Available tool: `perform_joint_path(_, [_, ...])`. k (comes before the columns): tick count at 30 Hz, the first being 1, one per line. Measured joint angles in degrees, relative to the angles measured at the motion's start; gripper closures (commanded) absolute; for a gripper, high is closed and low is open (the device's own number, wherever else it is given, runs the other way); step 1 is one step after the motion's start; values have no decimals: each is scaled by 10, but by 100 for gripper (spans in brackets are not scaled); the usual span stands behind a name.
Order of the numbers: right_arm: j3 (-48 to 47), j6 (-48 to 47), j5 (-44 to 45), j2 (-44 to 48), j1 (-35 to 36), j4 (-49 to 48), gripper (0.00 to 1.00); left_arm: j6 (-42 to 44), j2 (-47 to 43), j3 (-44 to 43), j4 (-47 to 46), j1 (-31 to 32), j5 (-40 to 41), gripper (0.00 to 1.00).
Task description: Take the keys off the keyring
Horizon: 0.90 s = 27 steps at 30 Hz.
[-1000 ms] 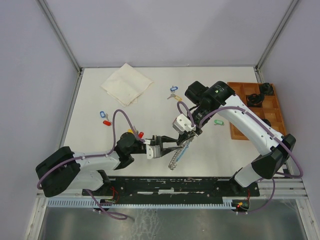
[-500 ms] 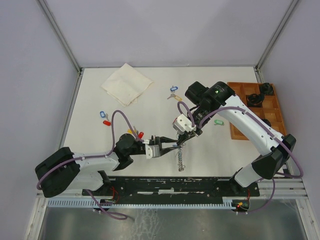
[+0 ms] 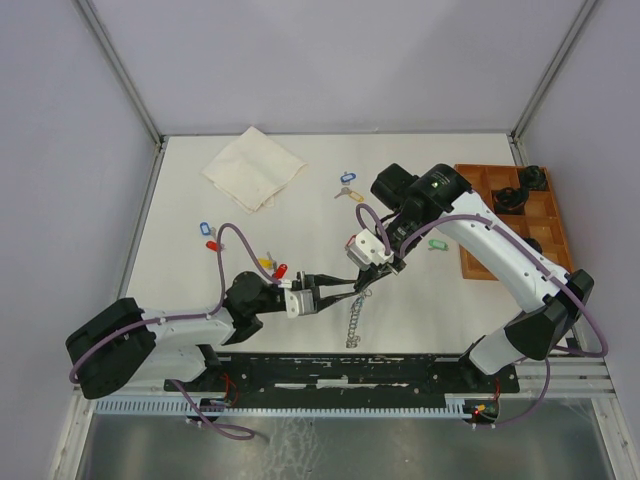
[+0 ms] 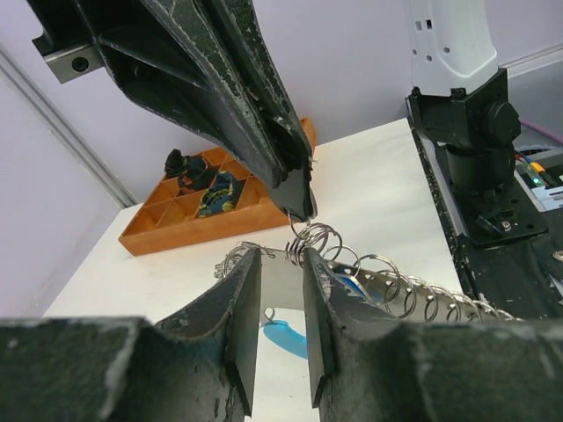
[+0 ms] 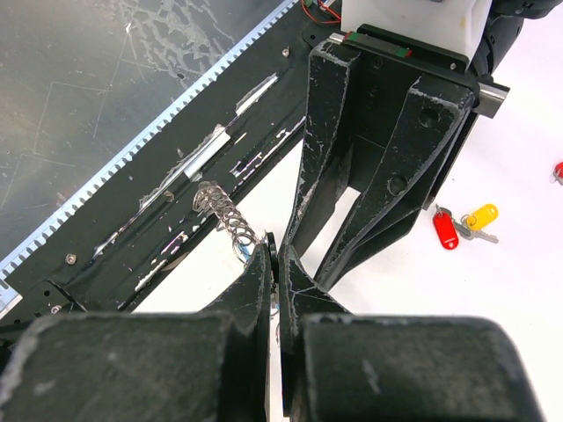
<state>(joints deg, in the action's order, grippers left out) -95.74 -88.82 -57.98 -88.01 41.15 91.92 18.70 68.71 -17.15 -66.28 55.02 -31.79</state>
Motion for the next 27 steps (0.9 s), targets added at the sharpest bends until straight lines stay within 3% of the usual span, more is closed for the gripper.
perform_joint_path(7, [0, 0, 0, 0, 0, 0, 99, -13, 4, 0, -9, 0, -9, 76])
perform_joint_path(27, [3, 0, -3, 0, 0, 0, 99, -15, 30, -10, -12, 0, -34, 75])
